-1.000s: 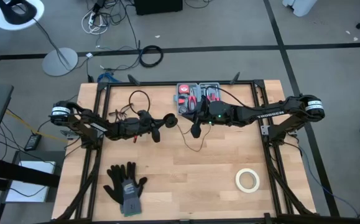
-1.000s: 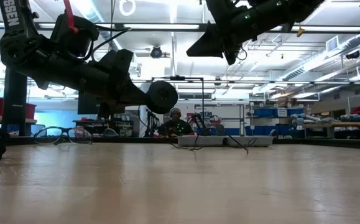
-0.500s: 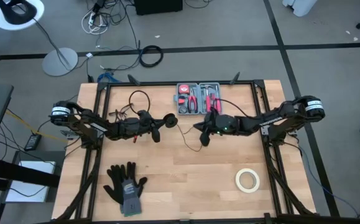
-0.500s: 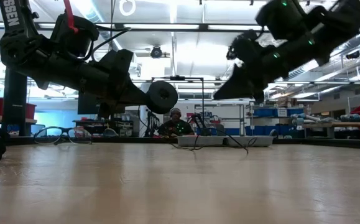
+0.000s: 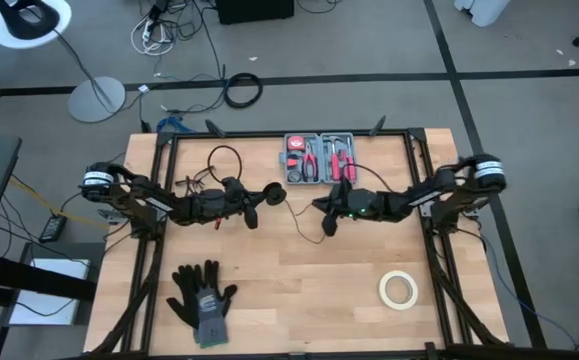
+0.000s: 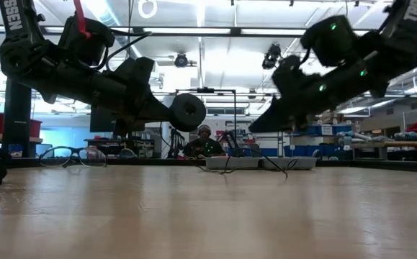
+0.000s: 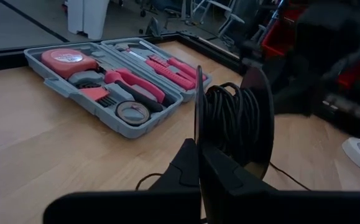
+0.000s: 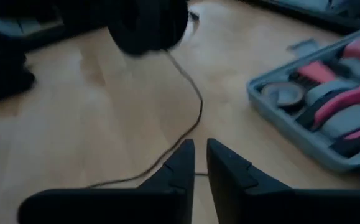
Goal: Coil cords
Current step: Coil the black wire onto the black spool
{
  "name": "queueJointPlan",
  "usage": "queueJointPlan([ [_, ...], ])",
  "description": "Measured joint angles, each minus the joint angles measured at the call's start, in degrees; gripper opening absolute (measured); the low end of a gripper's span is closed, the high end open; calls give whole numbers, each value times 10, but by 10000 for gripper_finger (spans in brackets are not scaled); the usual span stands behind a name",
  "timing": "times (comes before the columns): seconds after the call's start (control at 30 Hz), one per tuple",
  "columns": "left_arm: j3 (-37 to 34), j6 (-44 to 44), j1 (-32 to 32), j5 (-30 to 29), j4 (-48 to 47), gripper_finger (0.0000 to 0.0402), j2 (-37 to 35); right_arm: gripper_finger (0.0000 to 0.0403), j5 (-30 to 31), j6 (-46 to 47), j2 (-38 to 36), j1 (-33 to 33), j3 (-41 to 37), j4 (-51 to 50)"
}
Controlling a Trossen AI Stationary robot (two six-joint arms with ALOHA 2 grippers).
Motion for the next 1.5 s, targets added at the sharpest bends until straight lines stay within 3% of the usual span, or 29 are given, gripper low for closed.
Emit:
queueJointPlan([
  [0.2,0,-1,0,0,-1,0,0,95,-8,-2,101,1,40,67],
  [0.47,-1,-3,0,0,-7,0,0,139,-22,-55,167,1,110,84],
  [0.7,0,-2,0,5,9,0,0,138,-26,-122,256,-5,197,58],
  [0.9,1,0,0,15,23,0,0,139,-4,-172,285,-11,245,39],
  [1.33,0,1,0,18,43,0,0,131,17,-162,342,-41,277,44],
  [1.5,0,1,0,20,38,0,0,90,15,-139,343,-41,277,38],
])
